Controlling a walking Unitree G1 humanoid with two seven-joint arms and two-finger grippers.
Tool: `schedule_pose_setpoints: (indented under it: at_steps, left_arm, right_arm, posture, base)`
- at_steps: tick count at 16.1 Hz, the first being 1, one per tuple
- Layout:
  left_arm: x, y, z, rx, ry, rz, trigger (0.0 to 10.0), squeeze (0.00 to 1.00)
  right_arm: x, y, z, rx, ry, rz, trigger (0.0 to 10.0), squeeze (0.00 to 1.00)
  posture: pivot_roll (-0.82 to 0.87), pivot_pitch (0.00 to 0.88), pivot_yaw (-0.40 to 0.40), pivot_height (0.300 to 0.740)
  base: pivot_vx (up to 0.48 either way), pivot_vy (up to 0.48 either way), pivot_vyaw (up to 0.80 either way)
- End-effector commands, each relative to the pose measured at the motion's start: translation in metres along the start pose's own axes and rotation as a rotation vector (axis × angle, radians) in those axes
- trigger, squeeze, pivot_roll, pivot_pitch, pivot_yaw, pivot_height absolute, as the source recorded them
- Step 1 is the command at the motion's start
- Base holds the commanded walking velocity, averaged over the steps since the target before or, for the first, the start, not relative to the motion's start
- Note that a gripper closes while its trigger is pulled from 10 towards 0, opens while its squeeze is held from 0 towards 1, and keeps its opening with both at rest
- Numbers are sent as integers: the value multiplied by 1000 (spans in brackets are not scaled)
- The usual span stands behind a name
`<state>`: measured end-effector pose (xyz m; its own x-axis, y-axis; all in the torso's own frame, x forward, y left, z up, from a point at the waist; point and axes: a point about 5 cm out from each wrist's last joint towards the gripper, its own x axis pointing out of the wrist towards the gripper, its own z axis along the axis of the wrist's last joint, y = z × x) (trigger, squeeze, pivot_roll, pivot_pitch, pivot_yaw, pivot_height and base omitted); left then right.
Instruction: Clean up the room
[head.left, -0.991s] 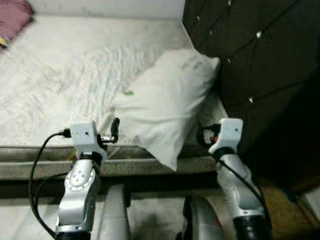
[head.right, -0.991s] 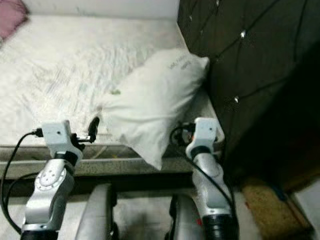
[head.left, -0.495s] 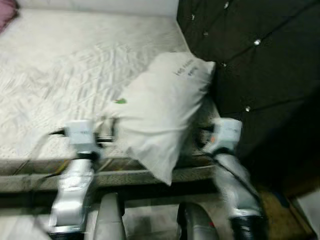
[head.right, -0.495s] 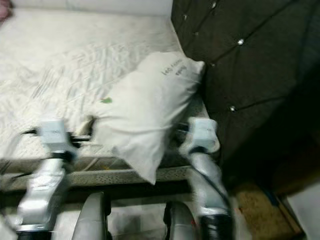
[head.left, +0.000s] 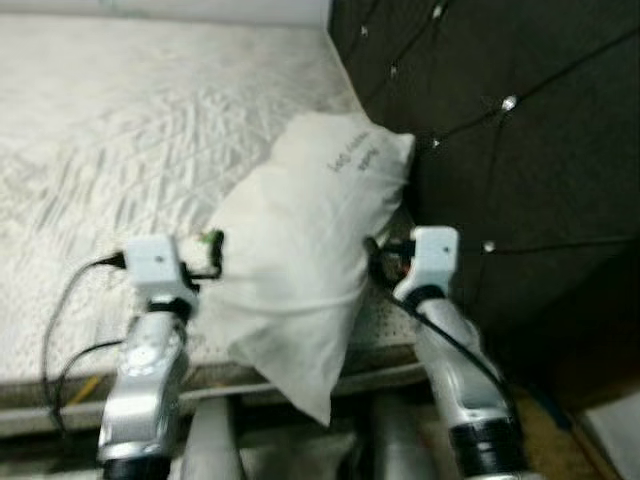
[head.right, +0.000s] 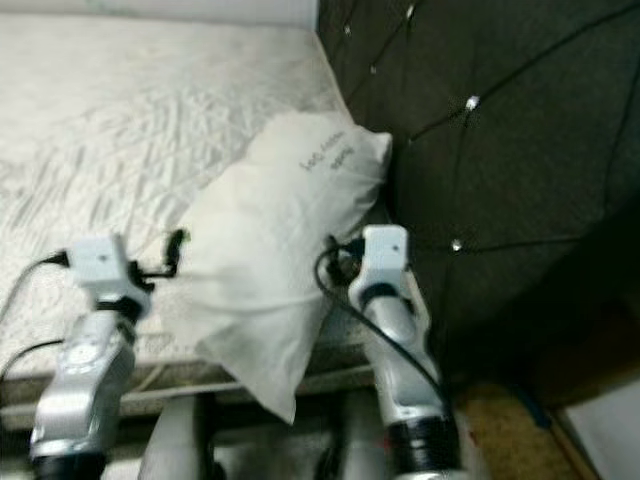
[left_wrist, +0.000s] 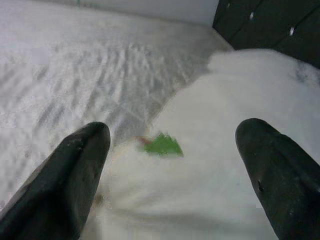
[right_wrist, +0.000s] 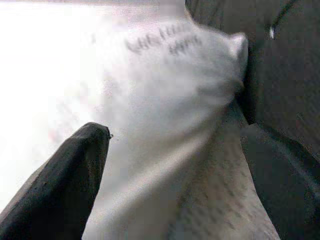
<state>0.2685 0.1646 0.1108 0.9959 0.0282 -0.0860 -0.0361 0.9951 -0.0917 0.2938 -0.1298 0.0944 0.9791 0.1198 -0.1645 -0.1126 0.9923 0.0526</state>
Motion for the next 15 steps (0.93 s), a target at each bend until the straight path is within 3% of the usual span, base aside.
schedule_pose_setpoints:
  at_steps: [1, 4, 7, 8, 12, 15]
  left_arm:
    - [-2, -2, -8, 26, 59, 2, 10000, 0]
    - [-12, 4, -12, 69, 103, 16, 10000, 0]
    - [-24, 6, -14, 107, 154, 20, 10000, 0]
    - [-32, 11, -16, 141, 198, 55, 10000, 0]
    - [-49, 30, -24, 157, 263, 131, 10000, 0]
    - [-60, 38, -24, 181, 291, 151, 10000, 0]
  right_arm:
    - [-2, -7, -5, 2, 37, -13, 10000, 0]
    - [0, -8, -8, -31, 72, 17, 10000, 0]
    - [4, -4, -13, -58, 137, 113, 10000, 0]
    - [4, -2, -16, -98, 183, 194, 10000, 0]
    - [3, 4, -23, -86, 280, 367, 10000, 0]
    - [-5, 13, -28, -99, 344, 530, 10000, 0]
  posture:
    - [15, 53, -83, 598]
    - [26, 59, -78, 570]
    - [39, 66, -79, 570]
    - [46, 69, -78, 570]
    - [81, 86, -78, 570]
    - [97, 100, -83, 540]
  base:
    - [0, 0, 0]
    - [0, 0, 0]
    - [0, 0, 0]
    - [0, 0, 0]
    - [0, 0, 0]
    - [0, 0, 0]
